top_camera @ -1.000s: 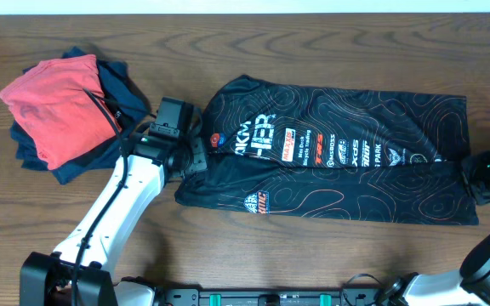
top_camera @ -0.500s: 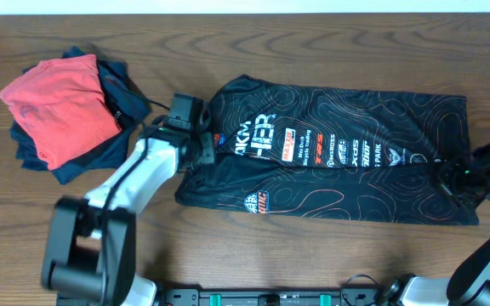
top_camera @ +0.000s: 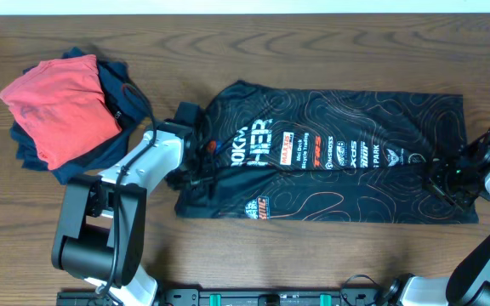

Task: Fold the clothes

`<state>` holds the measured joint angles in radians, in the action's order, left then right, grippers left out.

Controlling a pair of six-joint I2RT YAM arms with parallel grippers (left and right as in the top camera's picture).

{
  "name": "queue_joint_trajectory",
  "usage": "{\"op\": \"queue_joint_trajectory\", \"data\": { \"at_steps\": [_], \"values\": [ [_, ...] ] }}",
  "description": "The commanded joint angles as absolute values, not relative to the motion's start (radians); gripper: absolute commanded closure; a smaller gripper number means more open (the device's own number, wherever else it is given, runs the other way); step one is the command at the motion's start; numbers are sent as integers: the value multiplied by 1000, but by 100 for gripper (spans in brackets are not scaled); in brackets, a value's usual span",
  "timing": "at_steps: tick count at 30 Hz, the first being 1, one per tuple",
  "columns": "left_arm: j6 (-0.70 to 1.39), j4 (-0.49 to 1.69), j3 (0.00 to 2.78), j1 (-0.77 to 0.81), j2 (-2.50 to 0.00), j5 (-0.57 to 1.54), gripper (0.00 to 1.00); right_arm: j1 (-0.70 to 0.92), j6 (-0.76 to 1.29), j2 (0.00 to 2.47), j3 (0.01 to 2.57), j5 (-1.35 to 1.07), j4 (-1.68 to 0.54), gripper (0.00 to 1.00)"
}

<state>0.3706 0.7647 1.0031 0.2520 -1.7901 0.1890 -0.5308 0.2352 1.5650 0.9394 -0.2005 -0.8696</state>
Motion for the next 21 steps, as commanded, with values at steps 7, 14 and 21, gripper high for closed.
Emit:
{"op": "queue_joint_trajectory", "data": {
  "at_steps": [7, 14, 21],
  "values": [
    [456, 958, 966, 169, -1840, 175, 50, -524, 220, 1554, 952, -179, -876, 84],
    [453, 956, 966, 157, -1780, 146, 50, -524, 224, 1554, 952, -165, -874, 83],
    [438, 781, 1009, 157, -1590, 146, 34, -524, 224, 1554, 952, -164, -874, 83]
  ]
}}
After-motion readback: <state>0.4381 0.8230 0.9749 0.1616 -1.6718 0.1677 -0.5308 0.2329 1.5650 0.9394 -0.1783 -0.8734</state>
